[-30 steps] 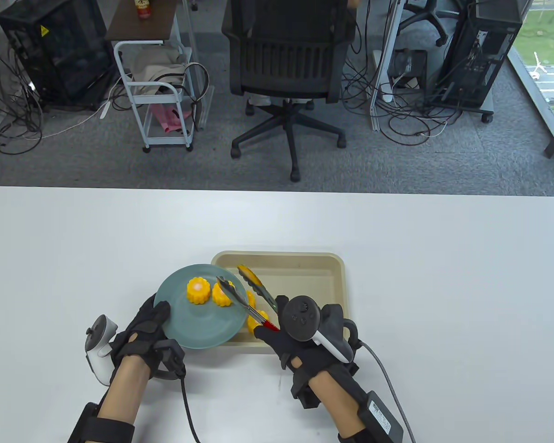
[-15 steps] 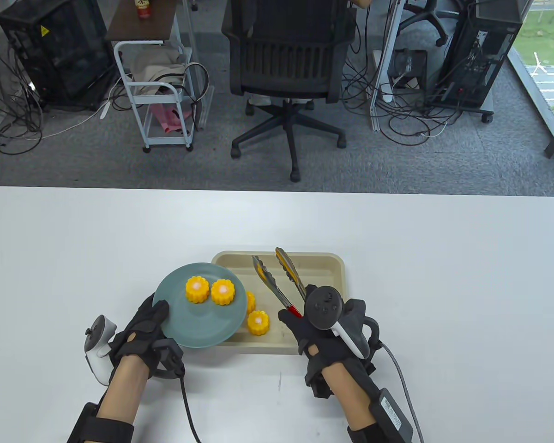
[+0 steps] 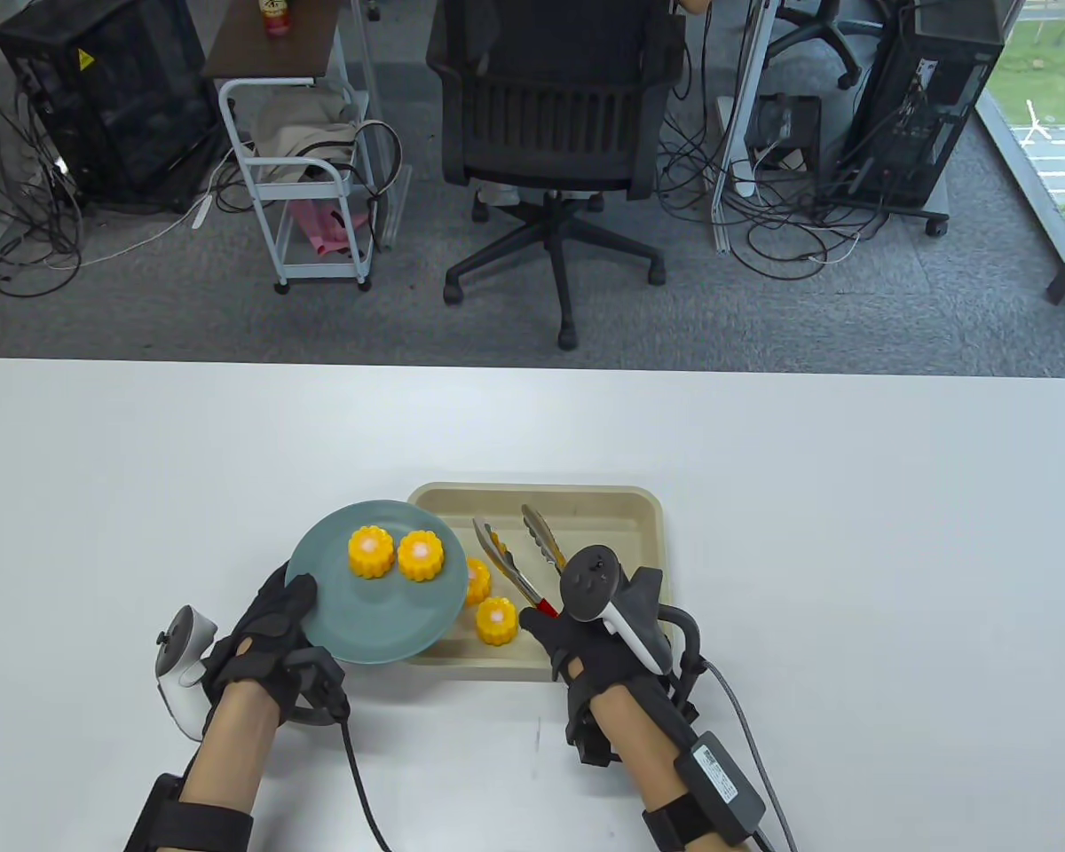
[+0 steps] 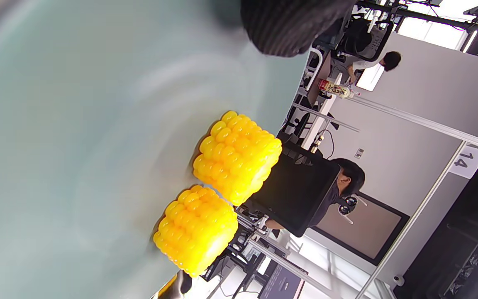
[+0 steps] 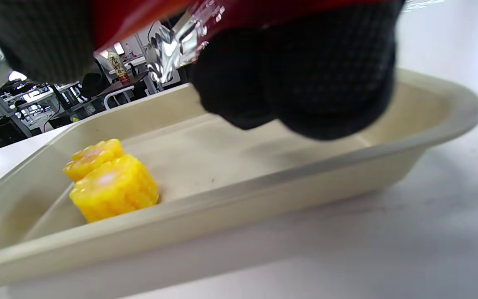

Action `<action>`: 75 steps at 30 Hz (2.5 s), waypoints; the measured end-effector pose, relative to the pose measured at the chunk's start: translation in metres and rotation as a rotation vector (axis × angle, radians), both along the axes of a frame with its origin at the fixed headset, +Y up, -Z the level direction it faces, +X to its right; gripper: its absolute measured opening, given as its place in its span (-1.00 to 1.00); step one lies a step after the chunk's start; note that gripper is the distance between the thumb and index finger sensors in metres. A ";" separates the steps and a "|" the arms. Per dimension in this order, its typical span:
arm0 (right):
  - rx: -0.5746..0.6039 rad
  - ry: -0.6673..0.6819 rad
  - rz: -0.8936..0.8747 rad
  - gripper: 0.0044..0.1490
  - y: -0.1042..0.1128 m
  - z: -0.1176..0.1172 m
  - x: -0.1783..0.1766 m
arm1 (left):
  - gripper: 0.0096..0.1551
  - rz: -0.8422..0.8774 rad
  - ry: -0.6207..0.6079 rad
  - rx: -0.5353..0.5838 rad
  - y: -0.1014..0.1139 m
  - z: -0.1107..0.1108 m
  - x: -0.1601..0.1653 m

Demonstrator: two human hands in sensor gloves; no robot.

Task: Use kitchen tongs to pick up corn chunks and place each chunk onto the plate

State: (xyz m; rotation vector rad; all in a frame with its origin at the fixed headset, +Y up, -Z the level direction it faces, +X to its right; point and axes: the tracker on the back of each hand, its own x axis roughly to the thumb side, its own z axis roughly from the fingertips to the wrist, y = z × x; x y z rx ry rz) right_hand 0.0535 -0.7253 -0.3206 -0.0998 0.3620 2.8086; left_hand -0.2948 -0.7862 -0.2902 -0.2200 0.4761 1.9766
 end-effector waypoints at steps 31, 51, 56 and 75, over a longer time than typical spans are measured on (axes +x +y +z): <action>0.039 0.074 0.134 -0.02 -0.016 0.000 -0.038 | -0.36 -0.001 0.000 -0.012 -0.001 0.000 -0.002; 0.199 -0.001 -0.224 -0.01 0.049 0.007 0.002 | -0.36 -0.001 0.001 -0.016 -0.004 -0.001 -0.003; 0.254 0.133 -0.232 -0.01 0.067 0.032 -0.036 | -0.36 0.002 0.002 -0.019 -0.004 -0.001 -0.003; 0.201 0.353 -0.069 0.00 0.043 0.067 -0.095 | -0.36 0.034 -0.012 -0.009 -0.004 -0.002 -0.001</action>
